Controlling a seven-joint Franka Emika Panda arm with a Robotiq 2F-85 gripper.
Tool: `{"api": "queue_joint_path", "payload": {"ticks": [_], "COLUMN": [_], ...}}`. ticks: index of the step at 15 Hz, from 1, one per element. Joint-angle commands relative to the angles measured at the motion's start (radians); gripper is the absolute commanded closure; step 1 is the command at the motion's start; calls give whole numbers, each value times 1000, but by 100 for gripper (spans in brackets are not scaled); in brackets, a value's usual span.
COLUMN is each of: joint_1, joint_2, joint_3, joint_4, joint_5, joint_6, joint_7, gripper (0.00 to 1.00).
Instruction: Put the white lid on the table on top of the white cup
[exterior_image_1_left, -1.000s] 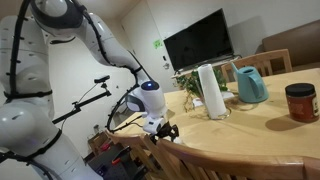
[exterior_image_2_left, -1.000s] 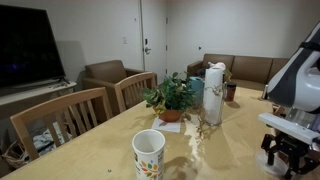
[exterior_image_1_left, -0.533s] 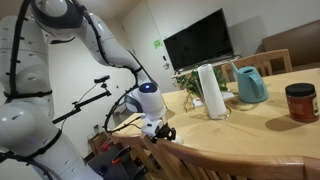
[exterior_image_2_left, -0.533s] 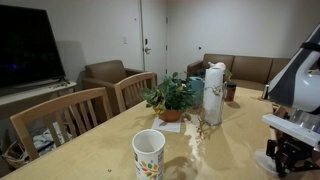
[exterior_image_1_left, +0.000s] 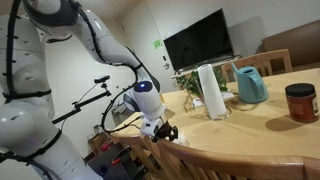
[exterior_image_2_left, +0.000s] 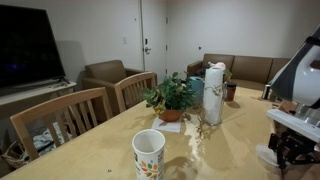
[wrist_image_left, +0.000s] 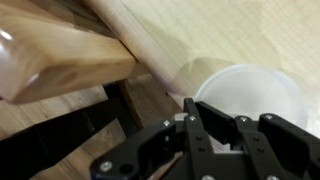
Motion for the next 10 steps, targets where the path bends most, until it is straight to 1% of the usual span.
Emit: {"api": "queue_joint_path", "payload": {"ticks": [1,3,6,8,9,10], "joint_1": [-31,-46,-40,-22,-10,3], "joint_2": [-206,-306,-457,-523,-495,-525], "joint_3": [-18,-30,-24,-9,2,16], "joint_4": [-114,-156,-203,-213,-165,-167], "joint_5": [60,85,89,68,82,82], "joint_6": [23,10,-16,-45,-57,-75], "joint_7": [-88,-141,-213,-240,-274,-288], "gripper": [98,98,98,98,98,98]}}
